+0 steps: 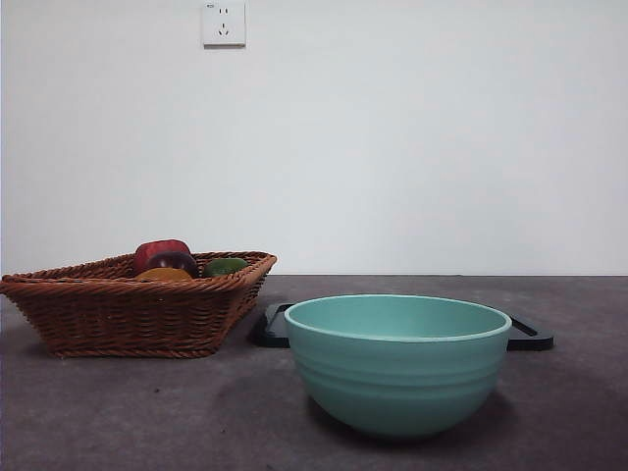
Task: Pick up the wifruite, put it on the bowl, pick up the plate, put it on desk
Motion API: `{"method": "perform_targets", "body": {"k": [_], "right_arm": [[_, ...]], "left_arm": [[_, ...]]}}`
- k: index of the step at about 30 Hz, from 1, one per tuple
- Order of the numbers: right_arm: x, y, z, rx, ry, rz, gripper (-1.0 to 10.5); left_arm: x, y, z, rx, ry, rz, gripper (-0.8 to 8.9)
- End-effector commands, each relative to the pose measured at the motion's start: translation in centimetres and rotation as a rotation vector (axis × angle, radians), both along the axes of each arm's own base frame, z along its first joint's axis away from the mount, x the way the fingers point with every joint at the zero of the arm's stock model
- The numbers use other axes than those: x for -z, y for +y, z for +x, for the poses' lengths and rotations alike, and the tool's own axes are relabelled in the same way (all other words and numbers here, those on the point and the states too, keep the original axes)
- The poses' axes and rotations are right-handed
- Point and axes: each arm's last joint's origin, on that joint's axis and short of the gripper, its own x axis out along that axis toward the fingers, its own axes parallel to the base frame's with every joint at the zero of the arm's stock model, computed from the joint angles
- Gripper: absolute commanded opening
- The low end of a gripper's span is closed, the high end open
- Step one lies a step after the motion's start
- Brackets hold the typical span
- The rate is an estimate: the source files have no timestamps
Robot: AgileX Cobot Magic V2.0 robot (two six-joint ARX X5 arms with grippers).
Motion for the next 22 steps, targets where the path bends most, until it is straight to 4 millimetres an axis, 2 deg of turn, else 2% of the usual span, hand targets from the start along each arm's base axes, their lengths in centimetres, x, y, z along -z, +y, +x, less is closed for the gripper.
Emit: {"method": "perform_targets", "body": {"k": [1,7,13,18,22], "right_arm": [[-2.4,0.0,-0.4,-0.002,-0.044,0.057,0.1],[-7.9,0.2,-1.3,-0.061,-0.044,0.068,0.1],[-13.1,0.5,-2.0,-0.165,-0.018,0.058,0.1],[-16.2,1.1,-2.0,-0.305,0.002,0.046,0.1],[-17.6,1.6,-1.8,-0.406,0.048,0.034,0.1]], "left_arm": [[-2.9,0.0,-0.6,0.000,-0.066,-0.027,0.16],[-8.4,-0.1,-1.8,0.014,-0.145,-0.032,0.15],[-12.9,-0.5,-3.1,0.130,-0.160,-0.031,0.15],[-15.5,-1.0,-4.2,0.309,-0.185,-0.019,0.16],[-16.6,-1.3,-4.7,0.409,-0.168,-0.017,0.15]]}}
